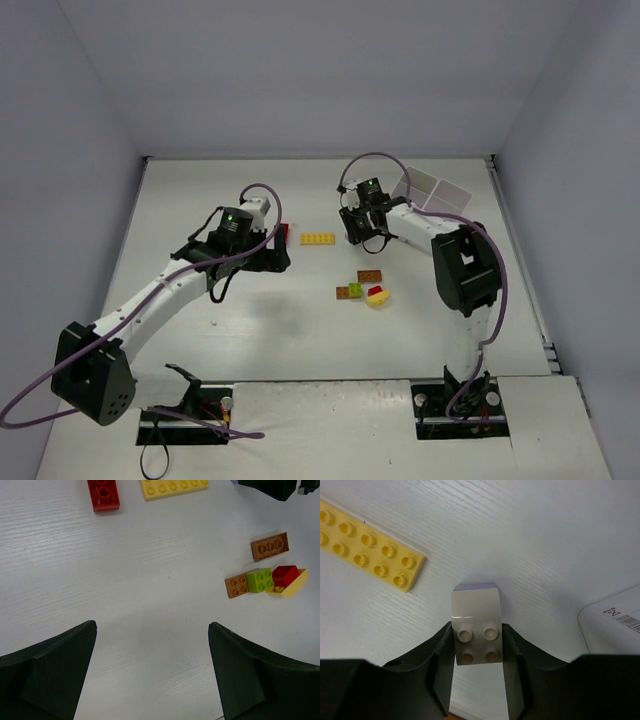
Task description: Sort the legos into containers by color
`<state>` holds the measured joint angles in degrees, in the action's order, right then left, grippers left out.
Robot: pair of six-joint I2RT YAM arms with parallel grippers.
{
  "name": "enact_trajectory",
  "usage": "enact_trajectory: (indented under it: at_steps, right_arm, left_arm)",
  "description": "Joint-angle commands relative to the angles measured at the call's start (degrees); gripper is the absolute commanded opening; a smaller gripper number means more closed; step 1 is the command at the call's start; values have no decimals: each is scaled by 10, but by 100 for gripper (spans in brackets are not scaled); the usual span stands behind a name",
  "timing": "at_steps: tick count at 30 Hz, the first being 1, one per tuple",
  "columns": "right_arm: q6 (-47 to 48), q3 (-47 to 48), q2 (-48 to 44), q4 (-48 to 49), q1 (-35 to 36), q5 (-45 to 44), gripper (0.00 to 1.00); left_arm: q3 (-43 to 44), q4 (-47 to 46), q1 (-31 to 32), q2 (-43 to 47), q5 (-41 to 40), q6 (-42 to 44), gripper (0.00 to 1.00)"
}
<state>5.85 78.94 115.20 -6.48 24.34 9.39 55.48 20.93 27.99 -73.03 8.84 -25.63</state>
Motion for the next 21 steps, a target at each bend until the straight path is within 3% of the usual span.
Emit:
enact_trajectory:
  at_steps: [1, 5, 9, 14, 21]
  right_arm:
    - [15, 29, -26, 6, -4, 16, 14]
    - [29, 30, -61, 9, -4, 54, 0]
    - [41, 17, -118, 17, -4, 134, 0]
    - [45, -5, -200, 35, -10, 270, 0]
    - [94, -27, -269, 43, -20, 404, 0]
  left_arm:
    - [7, -25, -4, 10, 14, 13, 86]
    - [6, -34, -4, 21, 31, 26, 86]
    - [-5, -79, -6, 54, 56, 58, 86]
    - [-34, -170, -14, 122, 111, 116, 73]
    - [-73, -255, -17, 192, 240, 266, 73]
